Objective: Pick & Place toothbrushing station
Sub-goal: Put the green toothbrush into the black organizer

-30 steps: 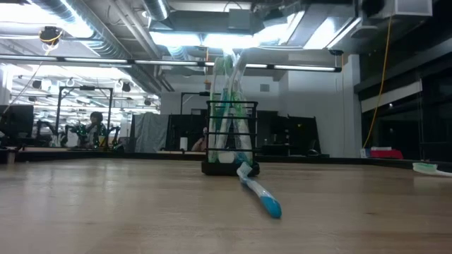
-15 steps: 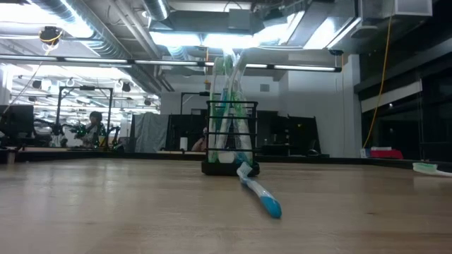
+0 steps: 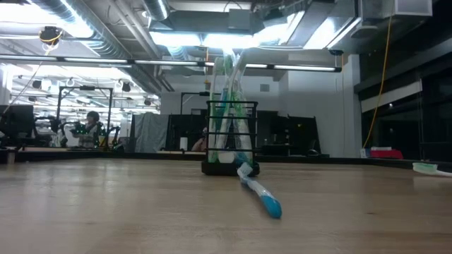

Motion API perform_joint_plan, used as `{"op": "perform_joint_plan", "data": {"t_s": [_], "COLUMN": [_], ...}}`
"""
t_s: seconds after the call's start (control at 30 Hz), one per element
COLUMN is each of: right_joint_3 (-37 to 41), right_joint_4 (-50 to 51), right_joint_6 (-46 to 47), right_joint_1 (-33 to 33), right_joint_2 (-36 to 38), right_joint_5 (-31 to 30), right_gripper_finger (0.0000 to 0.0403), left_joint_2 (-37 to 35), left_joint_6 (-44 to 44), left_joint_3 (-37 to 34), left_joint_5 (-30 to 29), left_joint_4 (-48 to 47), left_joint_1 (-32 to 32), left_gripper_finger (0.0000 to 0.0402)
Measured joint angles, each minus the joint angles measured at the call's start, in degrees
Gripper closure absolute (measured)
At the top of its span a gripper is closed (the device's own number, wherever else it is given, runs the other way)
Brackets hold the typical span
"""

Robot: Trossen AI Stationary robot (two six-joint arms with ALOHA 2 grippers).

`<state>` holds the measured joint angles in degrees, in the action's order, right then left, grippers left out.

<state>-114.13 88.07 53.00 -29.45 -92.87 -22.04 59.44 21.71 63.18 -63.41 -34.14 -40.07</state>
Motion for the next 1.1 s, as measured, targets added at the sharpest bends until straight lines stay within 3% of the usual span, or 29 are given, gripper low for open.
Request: {"op": "perform_joint_plan", "data": {"t_s": [0.17,0.67,0.87,1.1], "right_joint_3": [10.89,49.97,58.49,64.41], "right_joint_4": [1.97,0.65,-9.36,-12.6], "right_joint_6": [2.57,-9.89,-13.15,-13.15], "right_joint_1": [6.75,18.67,20.88,24.97], "right_joint_2": [0.95,1.98,4.94,9.28], "right_joint_5": [10.12,18.22,22.7,20.95], "right_gripper_finger": [0.0301,0.0301,0.0301,0.0286], "left_joint_2": [0.02,0.02,0.02,0.02], "left_joint_6": [-0.04,-0.58,0.39,1.65], "left_joint_3": [0.0,0.0,0.0,0.0], "left_joint_5": [-0.45,2.0,2.5,2.7], "left_joint_4": [0.0,-0.01,0.11,1.87], "left_joint_1": [-0.07,-0.12,-0.12,-0.12], "left_gripper_finger": [0.0386,0.0386,0.0386,0.0387]}}
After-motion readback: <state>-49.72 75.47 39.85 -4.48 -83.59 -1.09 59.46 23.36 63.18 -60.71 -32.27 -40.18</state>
